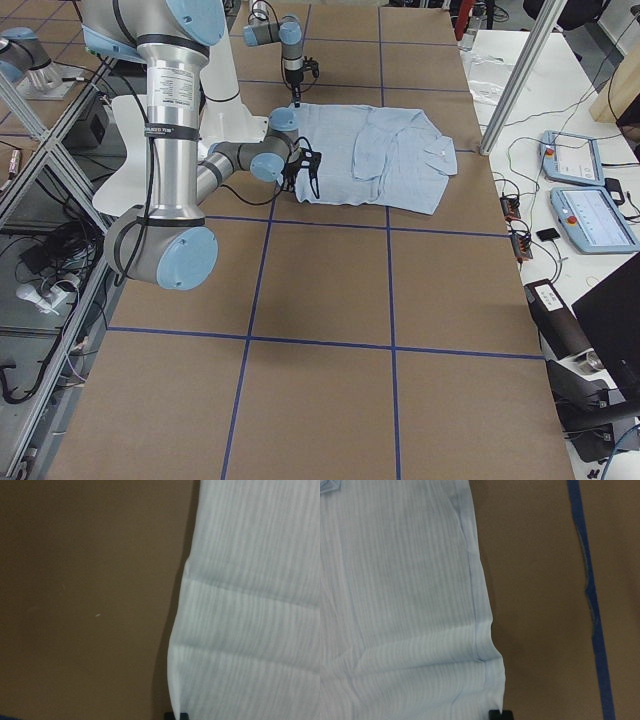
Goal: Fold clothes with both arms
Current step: 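Grasp the hem corners with both grippers at the shirt's near edge, then lift the hem with both grippers and fold it toward the collar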
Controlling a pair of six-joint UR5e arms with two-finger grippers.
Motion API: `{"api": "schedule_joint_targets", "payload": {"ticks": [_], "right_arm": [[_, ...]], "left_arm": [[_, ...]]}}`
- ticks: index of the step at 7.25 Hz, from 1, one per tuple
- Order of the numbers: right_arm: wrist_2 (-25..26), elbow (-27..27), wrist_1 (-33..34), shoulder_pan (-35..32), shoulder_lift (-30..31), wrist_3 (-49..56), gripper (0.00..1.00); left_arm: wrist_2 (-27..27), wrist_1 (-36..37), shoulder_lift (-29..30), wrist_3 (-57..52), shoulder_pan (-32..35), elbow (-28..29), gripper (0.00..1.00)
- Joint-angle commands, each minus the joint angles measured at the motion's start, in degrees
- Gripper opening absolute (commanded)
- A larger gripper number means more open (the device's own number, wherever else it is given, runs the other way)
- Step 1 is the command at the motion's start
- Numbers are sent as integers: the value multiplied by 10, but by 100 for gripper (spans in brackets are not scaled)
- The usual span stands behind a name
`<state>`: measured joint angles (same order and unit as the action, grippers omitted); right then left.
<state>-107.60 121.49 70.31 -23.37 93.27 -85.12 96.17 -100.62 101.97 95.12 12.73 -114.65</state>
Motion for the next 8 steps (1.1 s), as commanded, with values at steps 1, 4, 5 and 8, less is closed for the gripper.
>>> {"api": "schedule_joint_targets", "payload": {"ticks": [1, 4, 5, 8], "right_arm": [[-22, 0, 0, -21, -2, 3, 0], [-52, -1, -1, -52, -3, 6, 0], [-58, -2, -1, -56, -4, 7, 0], [-62, -3, -1, -64, -6, 14, 0]], "left_arm": [[1, 0, 1, -3, 3, -2, 0], [2, 1, 2, -18, 14, -7, 0], [2, 2, -17, -66, 24, -22, 0], [3, -3, -24, -98, 48, -34, 0]]}}
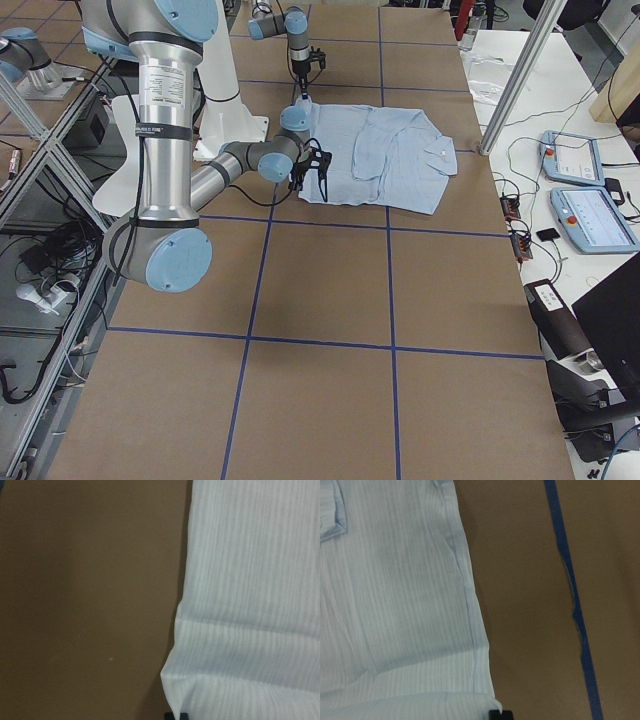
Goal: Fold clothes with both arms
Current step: 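Lift the hem with both grippers and fold it toward the collar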
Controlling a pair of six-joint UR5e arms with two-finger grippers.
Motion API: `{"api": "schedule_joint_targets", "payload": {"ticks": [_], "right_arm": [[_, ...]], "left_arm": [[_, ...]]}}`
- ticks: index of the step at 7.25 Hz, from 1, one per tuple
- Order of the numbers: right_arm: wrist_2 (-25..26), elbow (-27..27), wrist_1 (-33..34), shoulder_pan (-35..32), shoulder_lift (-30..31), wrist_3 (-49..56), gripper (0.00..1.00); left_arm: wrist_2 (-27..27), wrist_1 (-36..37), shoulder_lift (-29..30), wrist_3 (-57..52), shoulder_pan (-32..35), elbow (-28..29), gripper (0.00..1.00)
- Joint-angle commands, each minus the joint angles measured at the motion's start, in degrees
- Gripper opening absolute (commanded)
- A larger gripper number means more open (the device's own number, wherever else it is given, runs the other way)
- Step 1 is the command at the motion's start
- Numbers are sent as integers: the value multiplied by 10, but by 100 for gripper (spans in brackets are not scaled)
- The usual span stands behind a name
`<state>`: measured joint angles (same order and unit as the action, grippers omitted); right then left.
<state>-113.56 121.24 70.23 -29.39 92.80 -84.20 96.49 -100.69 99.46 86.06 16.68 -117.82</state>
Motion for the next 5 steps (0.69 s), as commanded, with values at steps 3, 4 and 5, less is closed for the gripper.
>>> {"api": "schedule_joint_targets", "payload": {"ticks": [3, 4, 5], "right_arm": [[-37, 0, 0, -43, -4, 19, 0], [-47, -2, 0, -55, -14, 22, 0], [-48, -3, -1, -57, -17, 22, 0]], "left_arm": [[0, -3, 26, -6, 14, -2, 0], [-1, -3, 32, -7, 18, -2, 0], [1, -3, 43, -7, 30, -3, 0]]}}
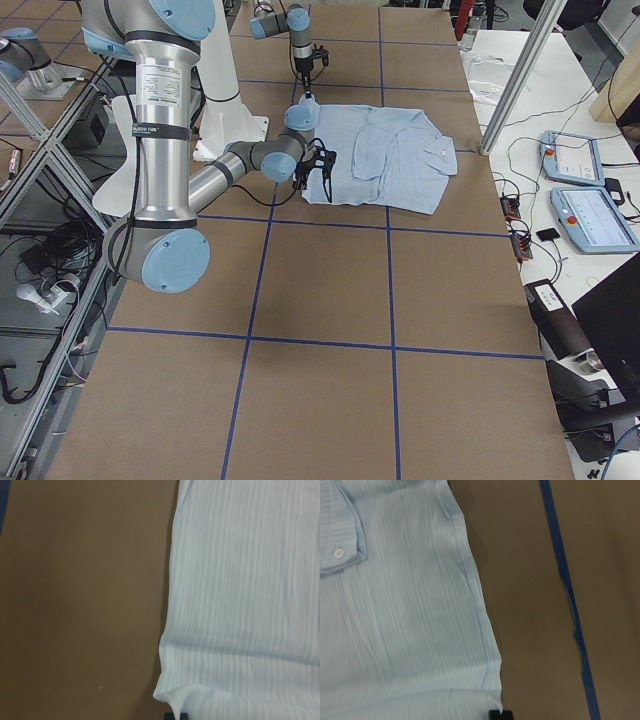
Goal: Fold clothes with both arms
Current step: 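Lift the hem with both grippers and fold it toward the collar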
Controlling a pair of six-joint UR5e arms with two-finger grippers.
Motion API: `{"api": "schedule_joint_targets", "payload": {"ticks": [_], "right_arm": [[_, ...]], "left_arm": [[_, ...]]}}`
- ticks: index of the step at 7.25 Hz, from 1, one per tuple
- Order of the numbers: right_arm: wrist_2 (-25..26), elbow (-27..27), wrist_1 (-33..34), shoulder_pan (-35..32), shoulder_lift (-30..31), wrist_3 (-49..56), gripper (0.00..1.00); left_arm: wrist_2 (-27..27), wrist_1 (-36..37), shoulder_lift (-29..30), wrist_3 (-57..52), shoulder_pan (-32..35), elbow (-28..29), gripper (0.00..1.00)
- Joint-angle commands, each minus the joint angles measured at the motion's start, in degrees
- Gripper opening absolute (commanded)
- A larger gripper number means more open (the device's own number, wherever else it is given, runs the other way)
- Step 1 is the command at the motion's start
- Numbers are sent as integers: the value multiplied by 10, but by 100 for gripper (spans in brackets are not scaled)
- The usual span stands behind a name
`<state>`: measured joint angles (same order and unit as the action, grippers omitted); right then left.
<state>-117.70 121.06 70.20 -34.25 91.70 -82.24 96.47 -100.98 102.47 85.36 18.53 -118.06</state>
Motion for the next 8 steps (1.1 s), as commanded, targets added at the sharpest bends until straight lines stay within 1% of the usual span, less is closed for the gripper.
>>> {"api": "schedule_joint_targets", "payload": {"ticks": [1, 2, 3, 4, 6, 8], "right_arm": [[-7, -2, 0, -13, -19, 2, 0], [-8, -4, 1, -20, -27, 2, 0], [-17, -6, 1, -34, -35, 2, 0], [-37, -18, 2, -61, -55, 4, 0], [-79, -45, 3, -123, -83, 20, 0], [-89, -92, 5, -160, -141, 23, 0]], "left_arm": [[1, 0, 20, 0, 25, -2, 0], [3, 1, 25, 0, 43, -6, 0], [19, 1, 25, -3, 64, -8, 0], [29, 1, 28, -37, 83, -8, 0], [48, 0, 29, -62, 121, -6, 0], [68, -3, 55, -85, 163, 2, 0]]}}
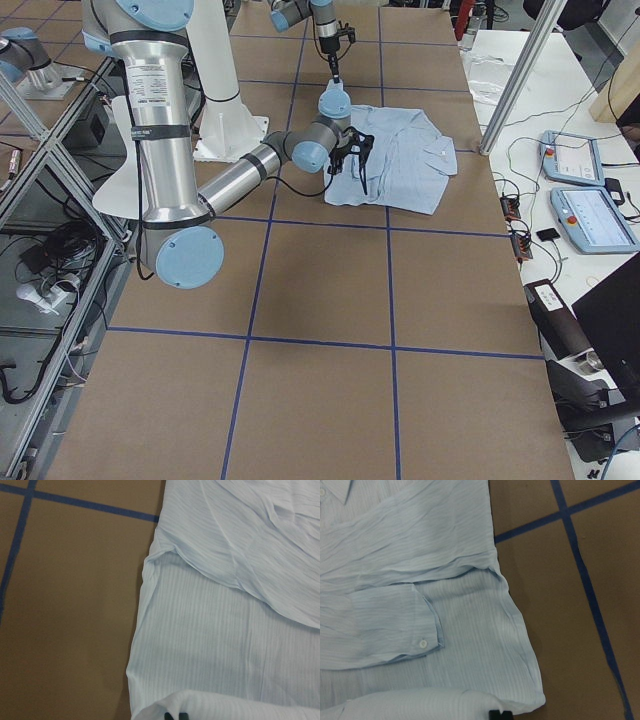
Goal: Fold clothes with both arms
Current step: 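Lift the hem with both grippers and fold it toward the collar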
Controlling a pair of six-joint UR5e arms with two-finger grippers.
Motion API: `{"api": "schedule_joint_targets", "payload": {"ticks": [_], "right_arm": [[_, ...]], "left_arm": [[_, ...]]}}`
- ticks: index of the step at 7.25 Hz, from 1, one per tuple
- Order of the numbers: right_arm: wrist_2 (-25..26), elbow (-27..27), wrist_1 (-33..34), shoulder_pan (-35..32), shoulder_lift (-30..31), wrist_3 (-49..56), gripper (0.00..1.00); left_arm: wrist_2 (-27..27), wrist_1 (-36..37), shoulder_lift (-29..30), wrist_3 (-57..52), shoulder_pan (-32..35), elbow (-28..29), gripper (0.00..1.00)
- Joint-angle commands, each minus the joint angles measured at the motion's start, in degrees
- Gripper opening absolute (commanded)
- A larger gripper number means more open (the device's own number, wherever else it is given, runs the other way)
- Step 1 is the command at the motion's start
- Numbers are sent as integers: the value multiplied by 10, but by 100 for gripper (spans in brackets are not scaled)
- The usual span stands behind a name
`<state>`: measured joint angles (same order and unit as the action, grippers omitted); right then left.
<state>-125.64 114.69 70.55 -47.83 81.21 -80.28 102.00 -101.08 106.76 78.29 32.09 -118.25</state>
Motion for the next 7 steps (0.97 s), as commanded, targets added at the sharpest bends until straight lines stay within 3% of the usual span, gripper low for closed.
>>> {"api": "schedule_joint_targets", "payload": {"ticks": [1, 3, 7], "right_arm": [[-34, -60, 1, -47, -67, 3, 0], [-56, -93, 3, -78, -111, 3, 0], [-64, -192, 0, -130, -177, 17, 0]], "left_arm": [[37, -2, 29, -35, 57, 17, 0], [53, -7, 81, -60, 98, 77, 0], [99, -148, 117, -79, 160, 220, 0]]}}
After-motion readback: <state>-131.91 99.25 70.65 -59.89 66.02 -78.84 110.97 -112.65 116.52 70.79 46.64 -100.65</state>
